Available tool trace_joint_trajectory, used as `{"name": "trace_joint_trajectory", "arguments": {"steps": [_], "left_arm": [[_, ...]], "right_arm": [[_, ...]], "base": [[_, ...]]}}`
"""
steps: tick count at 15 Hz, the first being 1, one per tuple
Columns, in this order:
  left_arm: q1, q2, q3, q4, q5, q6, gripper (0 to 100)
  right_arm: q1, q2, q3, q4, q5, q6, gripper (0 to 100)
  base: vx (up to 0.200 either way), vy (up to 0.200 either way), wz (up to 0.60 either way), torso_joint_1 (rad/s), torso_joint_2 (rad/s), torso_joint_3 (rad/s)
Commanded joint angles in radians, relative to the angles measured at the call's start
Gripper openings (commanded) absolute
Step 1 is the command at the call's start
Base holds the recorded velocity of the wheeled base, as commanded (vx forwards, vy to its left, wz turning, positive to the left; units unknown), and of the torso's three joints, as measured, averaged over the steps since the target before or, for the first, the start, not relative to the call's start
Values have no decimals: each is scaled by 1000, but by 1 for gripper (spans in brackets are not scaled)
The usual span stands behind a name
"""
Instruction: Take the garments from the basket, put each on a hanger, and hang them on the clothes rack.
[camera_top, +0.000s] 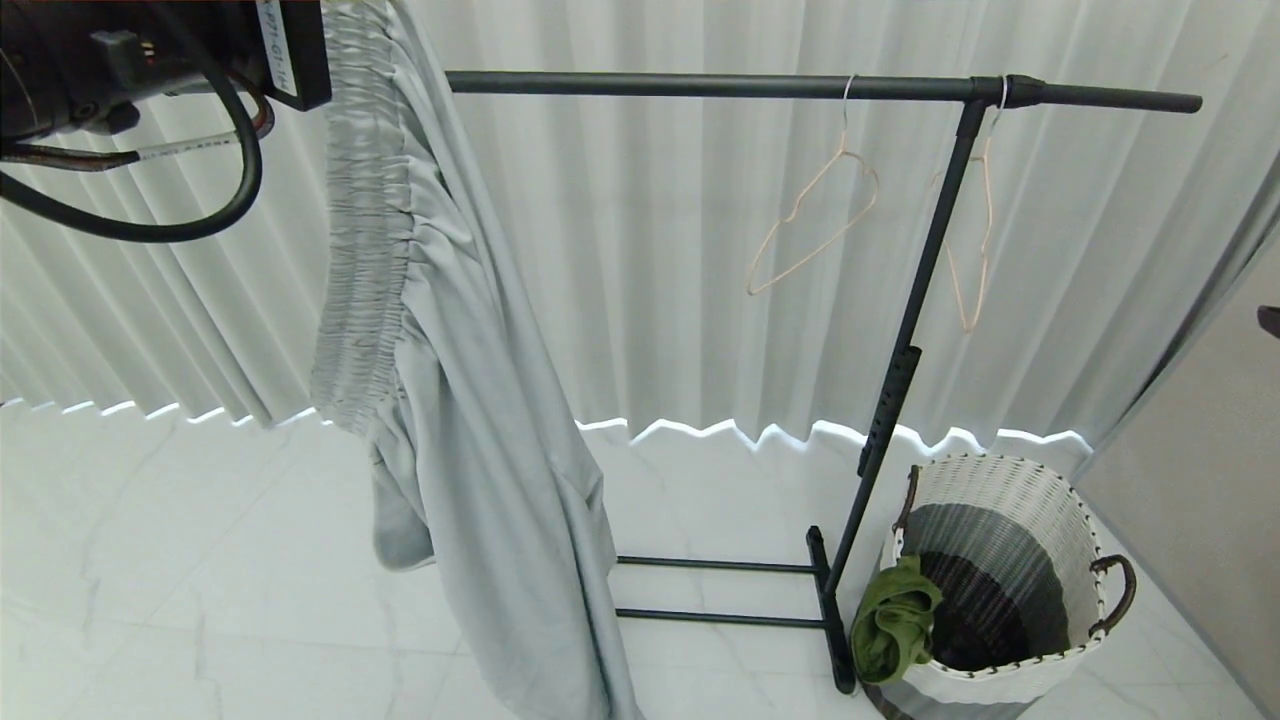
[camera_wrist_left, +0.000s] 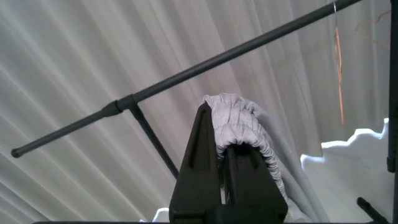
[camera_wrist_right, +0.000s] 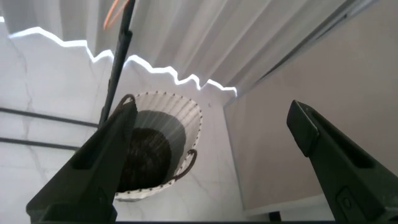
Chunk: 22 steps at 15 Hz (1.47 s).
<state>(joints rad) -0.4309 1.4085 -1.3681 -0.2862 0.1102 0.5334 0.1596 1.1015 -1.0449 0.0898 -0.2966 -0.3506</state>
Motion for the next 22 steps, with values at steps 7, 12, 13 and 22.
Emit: {"name": "trace_joint_trajectory", "arguments": {"steps": [7, 12, 13, 22], "left_arm": [[-3, 1, 4, -1, 5, 0, 0], [-3, 1, 6, -1, 3, 0, 0], [-5, 3, 6, -1, 2, 0, 0], [1, -80, 250, 1, 2, 0, 0]], "right_arm": [[1, 1, 3, -10, -1, -1, 100], [3, 8, 8, -10, 2, -1, 100], [3, 9, 16, -10, 10, -1, 100], [6, 129, 62, -13, 113, 179, 100]], "base": [[143, 0, 0, 143, -343, -200], [200, 0, 0, 19, -17, -9], [200, 0, 0, 2, -7, 2], [44, 0, 0, 1, 1, 0]]}}
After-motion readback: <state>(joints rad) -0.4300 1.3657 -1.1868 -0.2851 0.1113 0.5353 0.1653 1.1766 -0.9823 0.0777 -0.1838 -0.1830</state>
